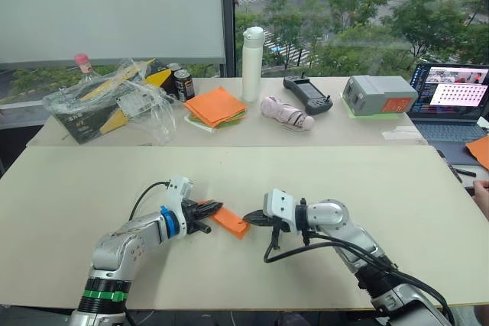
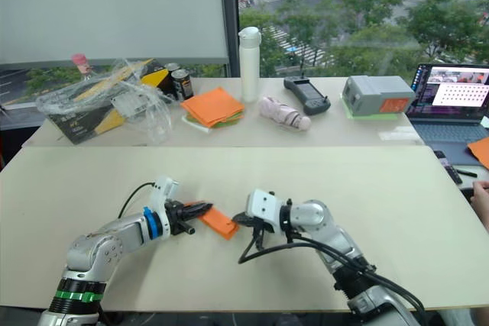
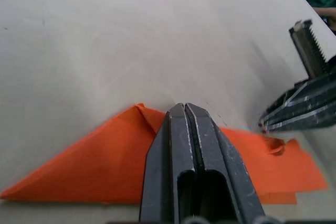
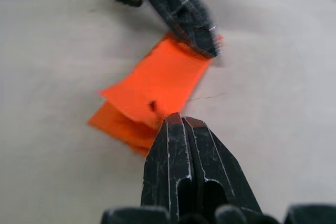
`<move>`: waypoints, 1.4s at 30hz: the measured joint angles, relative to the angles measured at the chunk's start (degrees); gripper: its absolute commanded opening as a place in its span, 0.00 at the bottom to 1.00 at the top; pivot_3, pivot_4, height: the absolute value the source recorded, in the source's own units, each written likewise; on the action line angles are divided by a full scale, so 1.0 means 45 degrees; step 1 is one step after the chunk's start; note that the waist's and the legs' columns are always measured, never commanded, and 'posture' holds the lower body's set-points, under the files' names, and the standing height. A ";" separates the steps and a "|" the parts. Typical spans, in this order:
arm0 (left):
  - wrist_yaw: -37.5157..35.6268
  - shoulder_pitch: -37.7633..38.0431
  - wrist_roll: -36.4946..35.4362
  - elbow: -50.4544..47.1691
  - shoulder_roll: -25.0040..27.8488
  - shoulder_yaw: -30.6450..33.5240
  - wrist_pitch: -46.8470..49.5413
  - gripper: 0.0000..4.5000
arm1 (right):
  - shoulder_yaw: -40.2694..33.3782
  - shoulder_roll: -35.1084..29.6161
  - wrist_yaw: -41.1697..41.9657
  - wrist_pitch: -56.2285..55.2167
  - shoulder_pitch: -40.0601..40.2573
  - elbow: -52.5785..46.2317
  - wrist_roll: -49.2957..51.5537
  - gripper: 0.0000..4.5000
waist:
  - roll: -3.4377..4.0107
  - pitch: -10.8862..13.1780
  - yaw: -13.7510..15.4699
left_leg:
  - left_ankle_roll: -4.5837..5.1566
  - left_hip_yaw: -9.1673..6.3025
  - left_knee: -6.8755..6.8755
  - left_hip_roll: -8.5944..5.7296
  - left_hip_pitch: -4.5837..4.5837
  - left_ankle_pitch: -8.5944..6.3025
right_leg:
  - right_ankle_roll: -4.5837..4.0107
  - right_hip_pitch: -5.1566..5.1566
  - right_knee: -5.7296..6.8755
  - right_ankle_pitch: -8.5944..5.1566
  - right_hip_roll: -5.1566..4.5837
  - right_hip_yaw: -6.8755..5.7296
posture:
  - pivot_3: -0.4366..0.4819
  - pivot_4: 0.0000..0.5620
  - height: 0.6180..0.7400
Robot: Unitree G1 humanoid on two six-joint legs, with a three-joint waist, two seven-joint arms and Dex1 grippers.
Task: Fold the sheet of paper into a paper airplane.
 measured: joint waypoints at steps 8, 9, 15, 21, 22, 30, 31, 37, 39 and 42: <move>-0.0001 -0.0007 -0.0002 0.0000 -0.0006 -0.0010 0.0003 0.00 | -0.0140 0.0347 0.0266 0.0754 0.0019 -0.0954 0.0341 0.02 | 0.0001 0.0000 0.0003 | 0.0000 -0.0001 0.0000 0.0000 -0.0001 0.0000 | 0.0000 0.0000 0.0000 0.0000 -0.0001 0.0000 | 0.48 0.27 1.00; -0.0001 -0.0007 -0.0002 0.0001 -0.0005 -0.0010 0.0004 0.00 | -0.0083 0.0340 0.0321 0.0808 0.0113 -0.0999 0.0338 0.02 | 0.0001 0.0000 0.0003 | 0.0001 -0.0001 -0.0001 0.0000 0.0000 0.0000 | 0.0000 0.0000 0.0000 0.0000 -0.0001 0.0000 | 0.48 0.27 1.00; 0.0010 -0.0005 -0.0002 0.0000 -0.0005 -0.0001 0.0011 0.00 | 0.0477 0.0408 0.0418 0.1023 0.0643 -0.0853 0.0168 0.02 | 0.0001 0.0000 -0.0001 | 0.0000 0.0001 -0.0001 -0.0001 0.0000 0.0000 | 0.0000 -0.0002 0.0000 0.0000 -0.0001 0.0000 | 0.48 0.27 1.00; 0.0042 0.0002 -0.0002 -0.0001 -0.0009 0.0001 0.0015 0.00 | 0.0537 0.0589 0.0266 0.0982 0.0598 -0.0347 0.0000 0.02 | 0.0001 0.0000 -0.0001 | 0.0000 -0.0001 -0.0001 0.0000 0.0001 0.0000 | 0.0000 -0.0001 0.0001 0.0000 0.0001 0.0000 | 0.48 0.27 1.00; 0.0050 0.0002 -0.0002 -0.0002 -0.0009 0.0000 0.0015 0.00 | 0.0525 0.0612 0.0263 0.0983 0.0585 -0.0312 0.0004 0.02 | 0.0001 -0.0001 -0.0001 | 0.0000 -0.0001 -0.0001 0.0000 0.0001 0.0000 | 0.0000 -0.0001 0.0002 0.0000 0.0000 0.0000 | 0.48 0.27 1.00; 0.0103 0.0034 -0.0003 -0.0071 -0.0044 -0.0002 0.0027 0.00 | 0.0495 0.0477 0.0311 0.1017 0.0571 -0.0251 0.0082 0.02 | 0.0001 0.0000 0.0013 | 0.0000 -0.0001 0.0000 -0.0001 0.0001 0.0000 | 0.0000 0.0002 0.0002 0.0000 -0.0001 0.0000 | 0.48 0.27 1.00; 0.0129 0.0034 -0.0002 -0.0077 -0.0069 -0.0002 0.0034 0.00 | 0.0495 0.0444 0.0310 0.1015 0.0573 -0.0257 0.0084 0.02 | 0.0001 -0.0001 0.0016 | 0.0000 -0.0001 0.0000 -0.0001 0.0002 0.0000 | 0.0000 0.0002 0.0002 0.0000 -0.0001 0.0000 | 0.48 0.27 1.00; 0.0167 0.0144 0.0159 -0.0656 -0.0117 -0.0480 0.0047 0.00 | 0.0497 0.0402 0.0299 0.1014 0.0584 -0.0279 0.0082 0.02 | 0.0001 -0.0001 0.0040 | 0.0000 0.0000 0.0002 -0.0002 0.0002 0.0000 | 0.0000 0.0007 0.0000 0.0000 -0.0003 0.0000 | 0.48 0.27 1.00; 0.0159 0.0206 0.0159 -0.0822 -0.0136 -0.0705 0.0083 0.00 | 0.0501 0.0403 0.0288 0.1013 0.0583 -0.0278 0.0081 0.02 | 0.0001 -0.0001 0.0039 | 0.0000 -0.0001 0.0002 -0.0002 0.0002 0.0000 | 0.0000 0.0006 0.0001 0.0000 -0.0003 0.0000 | 0.48 0.27 1.00; 0.0146 0.0218 0.0199 -0.0914 -0.0148 -0.0893 0.0088 0.00 | 0.0502 0.0401 0.0287 0.1010 0.0583 -0.0276 0.0078 0.02 | 0.0001 -0.0001 0.0040 | 0.0000 -0.0001 0.0002 -0.0002 0.0002 0.0000 | 0.0000 0.0007 0.0000 0.0000 -0.0003 0.0000 | 0.48 0.27 1.00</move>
